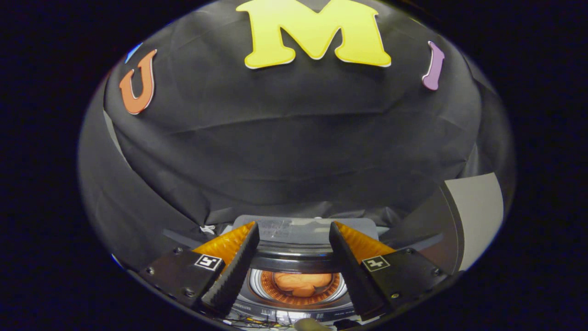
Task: Put the clothes into the washing machine and then close the washing machine lid.
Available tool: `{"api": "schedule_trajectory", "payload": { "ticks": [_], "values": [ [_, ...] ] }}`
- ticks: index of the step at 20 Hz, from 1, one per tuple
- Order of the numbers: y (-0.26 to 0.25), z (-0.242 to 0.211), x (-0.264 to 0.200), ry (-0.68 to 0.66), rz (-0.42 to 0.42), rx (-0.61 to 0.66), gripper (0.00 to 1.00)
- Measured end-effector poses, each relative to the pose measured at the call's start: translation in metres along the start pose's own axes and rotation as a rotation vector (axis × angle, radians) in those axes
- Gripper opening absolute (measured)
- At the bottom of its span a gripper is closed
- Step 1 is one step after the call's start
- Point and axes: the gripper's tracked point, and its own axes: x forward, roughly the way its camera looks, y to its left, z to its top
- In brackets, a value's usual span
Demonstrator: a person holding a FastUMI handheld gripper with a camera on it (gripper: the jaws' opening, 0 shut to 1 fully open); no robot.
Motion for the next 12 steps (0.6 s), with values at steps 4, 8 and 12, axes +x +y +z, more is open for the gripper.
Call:
{"api": "schedule_trajectory", "payload": {
  "ticks": [4,8,12],
  "values": [
    [-0.002,-0.016,-0.009,0.002,-0.002,-0.007,0.96],
    [-0.006,-0.027,-0.021,-0.002,-0.006,0.000,0.99],
    [-0.006,-0.029,-0.022,0.001,-0.007,-0.005,0.99]
  ]
}}
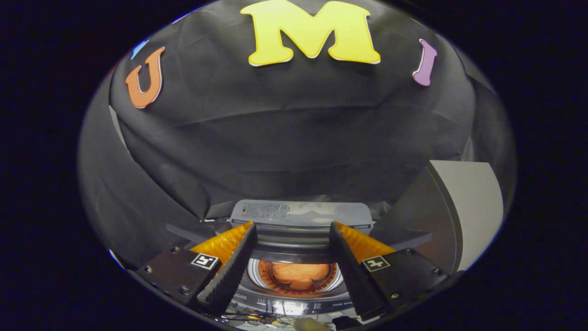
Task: Put the clothes into the washing machine and then close the washing machine lid.
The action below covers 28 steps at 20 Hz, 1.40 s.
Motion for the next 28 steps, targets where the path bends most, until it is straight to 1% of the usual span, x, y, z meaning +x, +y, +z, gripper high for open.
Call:
{"api": "schedule_trajectory", "payload": {
  "ticks": [7,14,19,22,26,28],
  "values": [
    [-0.005,-0.030,-0.019,0.023,-0.001,-0.027,0.98],
    [-0.016,-0.030,-0.034,0.011,-0.017,-0.031,0.97],
    [-0.021,-0.042,-0.052,0.017,-0.021,-0.038,0.98],
    [-0.021,-0.053,-0.077,-0.012,-0.023,-0.079,0.97],
    [-0.030,-0.074,-0.128,-0.053,-0.020,-0.058,0.98],
    [-0.036,-0.081,-0.160,-0.080,-0.012,-0.062,0.97]
  ]
}}
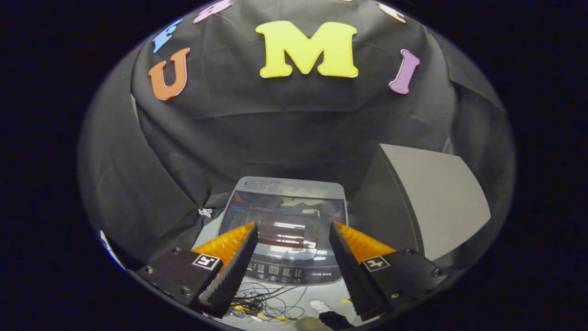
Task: Put the clothes into the washing machine and then close the washing machine lid.
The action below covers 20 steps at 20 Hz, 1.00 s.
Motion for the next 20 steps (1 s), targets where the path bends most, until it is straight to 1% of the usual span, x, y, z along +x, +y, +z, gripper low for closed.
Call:
{"api": "schedule_trajectory", "payload": {
  "ticks": [5,8,11,14,16,20],
  "values": [
    [-0.034,0.014,-0.108,-0.150,0.016,-0.014,0.97],
    [-0.074,0.027,-0.184,-0.279,0.007,-0.015,0.97],
    [-0.119,0.032,-0.270,-0.408,0.019,0.031,0.98],
    [-0.177,0.022,-0.349,-0.525,-0.004,0.037,0.99],
    [-0.218,0.008,-0.391,-0.575,-0.018,0.039,0.99],
    [-0.300,-0.030,-0.455,-0.652,-0.095,0.005,1.00]
  ]
}}
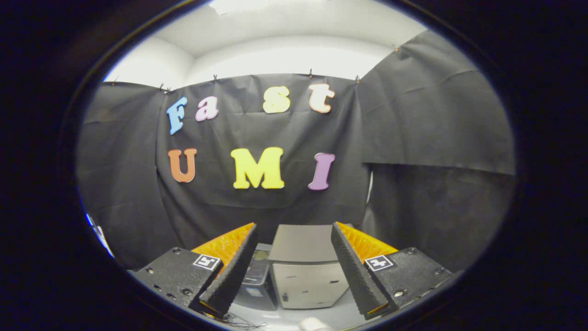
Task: Put the clothes into the washing machine and then close the washing machine lid.
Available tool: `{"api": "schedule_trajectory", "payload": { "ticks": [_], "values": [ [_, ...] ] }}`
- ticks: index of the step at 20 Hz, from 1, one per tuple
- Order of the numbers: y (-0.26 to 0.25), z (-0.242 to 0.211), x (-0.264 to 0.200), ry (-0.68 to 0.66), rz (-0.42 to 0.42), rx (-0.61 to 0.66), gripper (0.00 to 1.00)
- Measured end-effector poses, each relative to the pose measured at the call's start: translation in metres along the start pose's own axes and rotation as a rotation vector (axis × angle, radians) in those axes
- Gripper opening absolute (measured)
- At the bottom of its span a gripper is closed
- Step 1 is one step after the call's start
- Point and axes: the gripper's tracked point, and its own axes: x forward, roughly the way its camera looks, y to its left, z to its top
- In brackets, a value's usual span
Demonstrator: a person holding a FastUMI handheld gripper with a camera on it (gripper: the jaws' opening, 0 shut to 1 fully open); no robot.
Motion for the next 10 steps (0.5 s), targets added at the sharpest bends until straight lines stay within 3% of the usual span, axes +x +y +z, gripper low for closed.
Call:
{"api": "schedule_trajectory", "payload": {
  "ticks": [3,10],
  "values": [
    [-0.034,-0.011,-0.036,-0.009,0.007,0.005,1.00],
    [-0.082,-0.020,-0.069,-0.047,0.008,0.056,1.00]
  ]
}}
